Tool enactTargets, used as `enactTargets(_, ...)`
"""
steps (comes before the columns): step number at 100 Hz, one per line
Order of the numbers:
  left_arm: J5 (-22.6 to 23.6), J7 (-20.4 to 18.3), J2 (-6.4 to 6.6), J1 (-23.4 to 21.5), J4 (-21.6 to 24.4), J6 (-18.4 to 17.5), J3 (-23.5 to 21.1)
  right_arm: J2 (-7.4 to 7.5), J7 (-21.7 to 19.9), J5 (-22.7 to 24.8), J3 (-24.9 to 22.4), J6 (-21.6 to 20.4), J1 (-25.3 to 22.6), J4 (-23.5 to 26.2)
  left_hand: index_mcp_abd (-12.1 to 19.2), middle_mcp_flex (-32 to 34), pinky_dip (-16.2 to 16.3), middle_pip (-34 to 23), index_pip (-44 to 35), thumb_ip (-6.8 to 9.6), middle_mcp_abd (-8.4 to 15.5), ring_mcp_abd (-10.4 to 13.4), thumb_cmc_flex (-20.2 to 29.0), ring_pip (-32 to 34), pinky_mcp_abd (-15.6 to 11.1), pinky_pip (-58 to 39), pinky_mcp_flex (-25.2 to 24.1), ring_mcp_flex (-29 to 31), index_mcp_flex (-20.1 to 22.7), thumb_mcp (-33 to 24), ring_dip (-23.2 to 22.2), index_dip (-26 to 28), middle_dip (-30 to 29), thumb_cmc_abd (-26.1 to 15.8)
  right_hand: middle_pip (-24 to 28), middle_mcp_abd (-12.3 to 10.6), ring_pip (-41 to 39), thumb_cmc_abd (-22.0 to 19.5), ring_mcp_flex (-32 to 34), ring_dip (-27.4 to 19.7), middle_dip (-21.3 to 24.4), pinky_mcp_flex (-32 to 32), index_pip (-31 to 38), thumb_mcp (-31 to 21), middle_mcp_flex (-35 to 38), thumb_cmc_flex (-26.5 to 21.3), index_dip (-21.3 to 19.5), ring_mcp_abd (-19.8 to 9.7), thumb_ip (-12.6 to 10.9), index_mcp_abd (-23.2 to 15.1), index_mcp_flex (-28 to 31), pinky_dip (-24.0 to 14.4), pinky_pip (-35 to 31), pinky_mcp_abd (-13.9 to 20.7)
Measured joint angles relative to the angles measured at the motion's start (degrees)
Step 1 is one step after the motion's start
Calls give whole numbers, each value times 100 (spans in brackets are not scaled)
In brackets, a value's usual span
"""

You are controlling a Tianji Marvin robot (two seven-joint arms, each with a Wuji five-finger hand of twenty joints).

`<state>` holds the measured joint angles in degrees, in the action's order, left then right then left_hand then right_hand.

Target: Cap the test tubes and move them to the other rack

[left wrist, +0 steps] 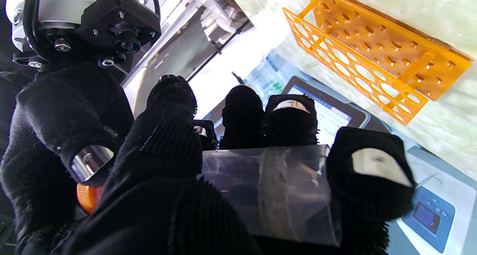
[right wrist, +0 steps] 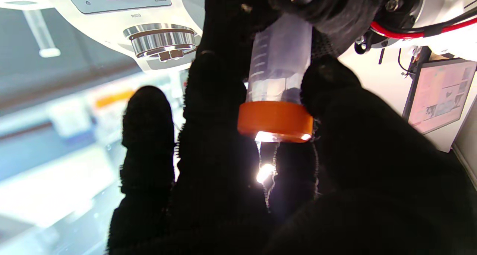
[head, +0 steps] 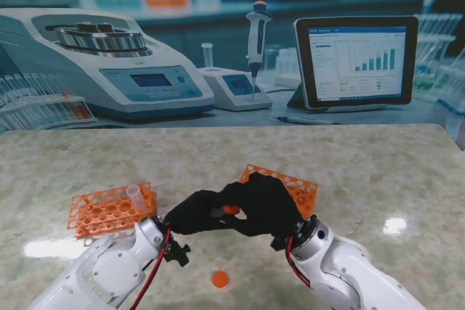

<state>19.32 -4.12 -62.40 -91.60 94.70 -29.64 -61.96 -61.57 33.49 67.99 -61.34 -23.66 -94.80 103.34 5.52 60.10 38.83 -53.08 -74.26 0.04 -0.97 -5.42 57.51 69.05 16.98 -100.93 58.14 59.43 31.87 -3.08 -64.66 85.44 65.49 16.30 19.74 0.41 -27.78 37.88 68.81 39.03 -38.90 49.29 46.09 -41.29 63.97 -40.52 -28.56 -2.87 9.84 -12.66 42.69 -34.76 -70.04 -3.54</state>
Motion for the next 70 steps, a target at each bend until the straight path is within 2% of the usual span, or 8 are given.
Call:
enactTargets(15,21,16,6,-22,-12,-23,-12,4,-167,-34,-15,-124,31,8,-95,0,0,0,0,0,0,0,0,0,0,0,0,0,57,0,0,0,0,0,20,121,0,22,-2,2,-222,-89,59,-118,-77,-38,0,0,3,-3,-62,0,0,-9)
enactTargets(26,41,22,12,-43,-22,-46,-20,10,-326,-42,-63,-229,34,37,-152,0,0,0,0,0,0,0,0,0,0,0,0,0,57,0,0,0,0,0,108,128,-5,19,-10,2,-278,-265,35,-123,-176,-34,0,0,3,-3,-62,0,60,-15)
enactTargets(33,52,27,13,-56,-24,-64,-28,19,-385,-42,-82,-272,34,50,-160,0,0,0,0,0,0,0,0,0,0,0,0,0,57,0,0,0,0,0,132,128,-4,-20,-18,2,-307,-301,-219,-123,-237,27,-4,2,3,75,-62,0,67,-20)
enactTargets(43,70,47,14,-74,-24,-94,-37,39,-410,-10,-92,-298,35,65,-175,0,0,0,0,0,0,0,0,0,0,0,0,0,58,0,-1,0,0,0,166,102,-4,-56,-22,2,-309,-323,-596,-124,-294,130,-250,3,3,132,-60,-1,70,-22)
enactTargets(56,91,96,13,-110,-20,-142,-52,70,-338,133,-68,-282,60,69,-217,0,0,0,0,0,0,0,0,0,0,0,0,0,58,0,-1,0,0,0,139,53,-4,2,-16,10,-346,-269,-589,-126,-294,4,-325,3,3,132,-54,-2,70,-22)
enactTargets(66,98,117,12,-139,-5,-162,-72,76,-327,125,-47,-294,83,65,-227,0,0,0,0,0,0,0,0,0,0,0,0,0,59,0,-1,0,0,0,71,53,-1,74,16,141,-441,-113,-227,-129,-268,-107,-203,0,7,49,-53,-2,62,-22)
enactTargets(70,100,122,12,-150,0,-171,-79,75,-334,104,-43,-312,91,62,-228,0,0,0,0,0,0,0,0,0,0,-1,0,0,59,0,-1,0,0,-5,60,63,-280,80,182,170,-445,-31,-154,-132,-245,-168,-198,-26,9,18,-31,0,57,-21)
